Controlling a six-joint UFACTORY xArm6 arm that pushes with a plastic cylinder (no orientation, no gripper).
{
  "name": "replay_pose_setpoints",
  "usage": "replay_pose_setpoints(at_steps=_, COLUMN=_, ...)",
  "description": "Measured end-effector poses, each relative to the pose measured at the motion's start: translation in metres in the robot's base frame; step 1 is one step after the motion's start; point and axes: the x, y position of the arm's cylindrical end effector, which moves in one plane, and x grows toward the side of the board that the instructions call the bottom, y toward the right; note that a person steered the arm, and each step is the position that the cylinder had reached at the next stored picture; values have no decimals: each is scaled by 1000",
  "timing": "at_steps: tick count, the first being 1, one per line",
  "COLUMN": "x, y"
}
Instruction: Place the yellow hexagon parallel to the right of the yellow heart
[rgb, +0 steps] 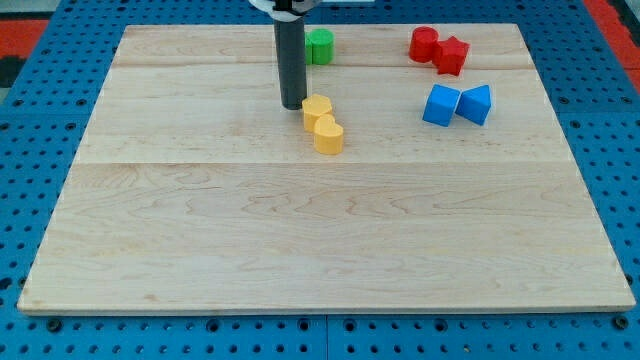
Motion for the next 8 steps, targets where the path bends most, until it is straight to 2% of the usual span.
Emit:
replay_pose_setpoints(at_steps=2, x=0, y=2)
replay_pose_setpoints(at_steps=5, x=30, y=29)
replay_pose_setpoints(at_steps=8, x=70, y=164)
